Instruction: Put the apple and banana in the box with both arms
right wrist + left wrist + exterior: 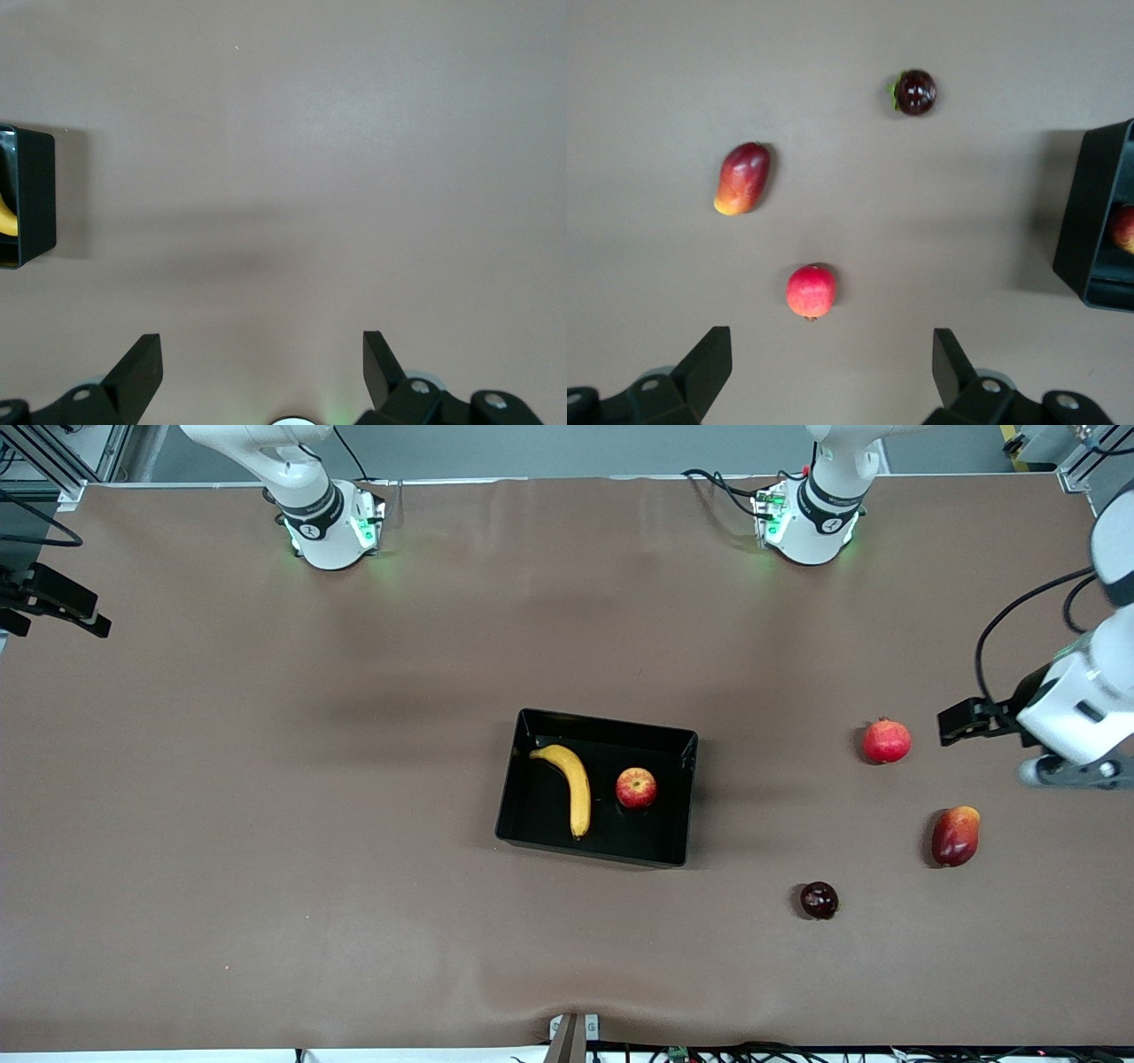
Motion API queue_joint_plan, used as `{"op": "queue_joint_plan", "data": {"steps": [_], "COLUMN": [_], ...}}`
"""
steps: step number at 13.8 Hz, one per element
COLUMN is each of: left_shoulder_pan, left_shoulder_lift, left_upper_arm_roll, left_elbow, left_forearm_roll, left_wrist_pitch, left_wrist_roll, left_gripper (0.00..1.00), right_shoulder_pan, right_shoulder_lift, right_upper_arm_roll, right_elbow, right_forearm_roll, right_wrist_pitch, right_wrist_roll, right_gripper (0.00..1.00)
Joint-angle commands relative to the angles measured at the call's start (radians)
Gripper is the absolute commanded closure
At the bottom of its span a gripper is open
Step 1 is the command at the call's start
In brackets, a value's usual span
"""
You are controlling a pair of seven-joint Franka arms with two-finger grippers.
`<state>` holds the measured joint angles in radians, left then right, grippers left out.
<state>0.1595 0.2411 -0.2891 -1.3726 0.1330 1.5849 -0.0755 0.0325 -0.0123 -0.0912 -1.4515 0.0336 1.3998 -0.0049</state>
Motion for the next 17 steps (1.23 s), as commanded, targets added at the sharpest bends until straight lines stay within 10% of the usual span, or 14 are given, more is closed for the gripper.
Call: {"op": "queue_joint_plan", "data": {"steps": [1, 17], "left_shoulder_pan": [0.012, 0.02], "left_shoulder_lift": [-0.046, -0.106], "left_upper_arm_roll": [-0.005, -0.004], "left_elbow": [-0.009, -0.011], "left_forearm_roll": [-0.012, -0.035], "left_wrist_pitch": [-0.023, -0.069], "left_wrist_roll": [0.019, 0.034], "left_gripper": [0.0, 0.0], "right_shoulder_pan": [-0.003, -0.003], "right_shoulder_lift": [0.003, 0.003], "right_upper_arm_roll": [0.002, 0.001], "right_elbow": [0.013, 0.013], "right_forearm_roll": [-0.008, -0.008], "right_wrist_pitch": [-0.004, -0.004], "right_wrist_roll": [0.005, 0.003], "right_gripper": [0.0, 0.0]}}
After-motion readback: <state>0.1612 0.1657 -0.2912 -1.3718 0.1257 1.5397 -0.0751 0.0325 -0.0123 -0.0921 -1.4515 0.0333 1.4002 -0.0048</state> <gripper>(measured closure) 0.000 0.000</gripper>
